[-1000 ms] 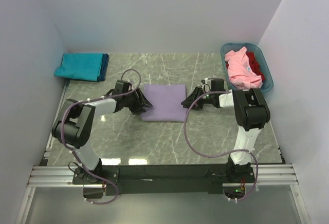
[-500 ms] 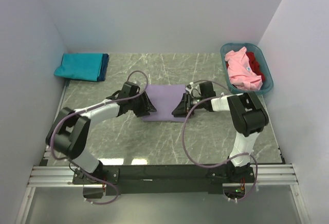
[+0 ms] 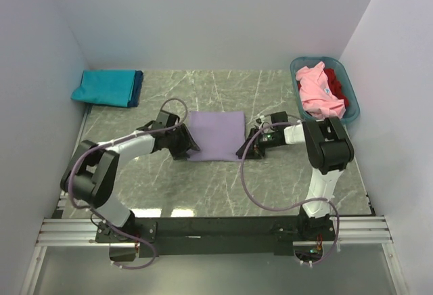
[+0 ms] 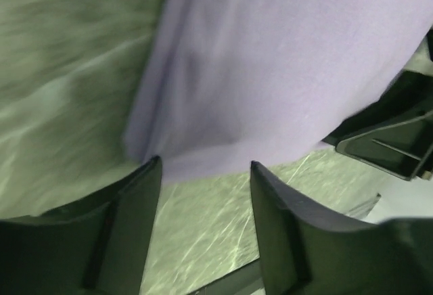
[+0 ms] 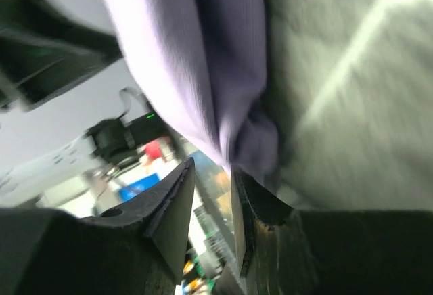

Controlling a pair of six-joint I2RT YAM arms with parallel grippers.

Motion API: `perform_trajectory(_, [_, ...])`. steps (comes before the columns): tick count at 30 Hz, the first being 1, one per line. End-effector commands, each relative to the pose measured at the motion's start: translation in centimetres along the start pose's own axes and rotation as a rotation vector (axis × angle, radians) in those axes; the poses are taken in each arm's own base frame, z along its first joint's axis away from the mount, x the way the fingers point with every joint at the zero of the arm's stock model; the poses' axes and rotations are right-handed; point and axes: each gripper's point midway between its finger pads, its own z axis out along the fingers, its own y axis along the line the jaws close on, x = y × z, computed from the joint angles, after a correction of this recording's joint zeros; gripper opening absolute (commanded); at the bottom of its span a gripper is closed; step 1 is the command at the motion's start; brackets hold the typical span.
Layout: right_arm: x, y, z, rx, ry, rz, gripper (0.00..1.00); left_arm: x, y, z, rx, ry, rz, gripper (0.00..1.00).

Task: Fold and stack the t-shirts
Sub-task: Fold the tshirt

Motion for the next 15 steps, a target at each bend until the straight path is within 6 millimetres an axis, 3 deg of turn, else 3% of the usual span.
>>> perform_trajectory(1, [-0.9, -0.5, -2.0, 0.216, -0.091, -0.079, 0.36, -0.9, 1.7, -2.8, -0.100, -0.069, 0.009, 0.62])
perform_trajectory(2, [-0.9, -0.7, -2.5, 0.285, -0.104, -0.113, 0.36, -1.5, 1.6, -4.1, -0.099, -0.093, 0.007, 0.67])
perform_trajectory(3, [-1.3, 1.6, -2.7, 0.291, -0.129, -0.199, 0.36, -2.2, 1.6, -4.7, -0.107, -0.120, 0.017, 0.69])
perform_trajectory(4, [-1.3, 2.5, -2.7, 0.307, -0.137, -0.246, 0.36, -3.0, 1.3, -5.5, -0.111, -0.146, 0.022, 0.71])
perform_trajectory(8, [-1.2, 7.8, -1.9, 0.431, -0.211, -0.547, 0.36, -6.8, 3.6, -8.6, -0.225, -0.266, 0.024, 0.80])
perform_trajectory(9, [-1.5, 8.5, -1.9, 0.494, -0.252, -0.608, 0.37, -6.9, 4.3, -9.1, -0.245, -0.261, 0.033, 0.82])
perform_trajectory(11, [-0.1, 11.0, 0.2, 0.516, -0.232, -0.761, 0.40, -8.6, 6.2, -10.5, -0.308, -0.318, 0.013, 0.88])
perform_trajectory(12, [-0.5, 11.2, 0.3, 0.576, -0.263, -0.806, 0.43, -8.8, 7.0, -11.2, -0.346, -0.319, 0.020, 0.91])
perform_trajectory(13, [1.0, 12.1, 1.8, 0.580, -0.234, -0.879, 0.45, -9.4, 8.1, -11.8, -0.398, -0.343, 0.016, 0.96])
perform_trajectory(15, [1.1, 13.0, 3.1, 0.624, -0.231, -0.977, 0.50, -10.0, 10.3, -12.6, -0.452, -0.351, -0.006, 0.99])
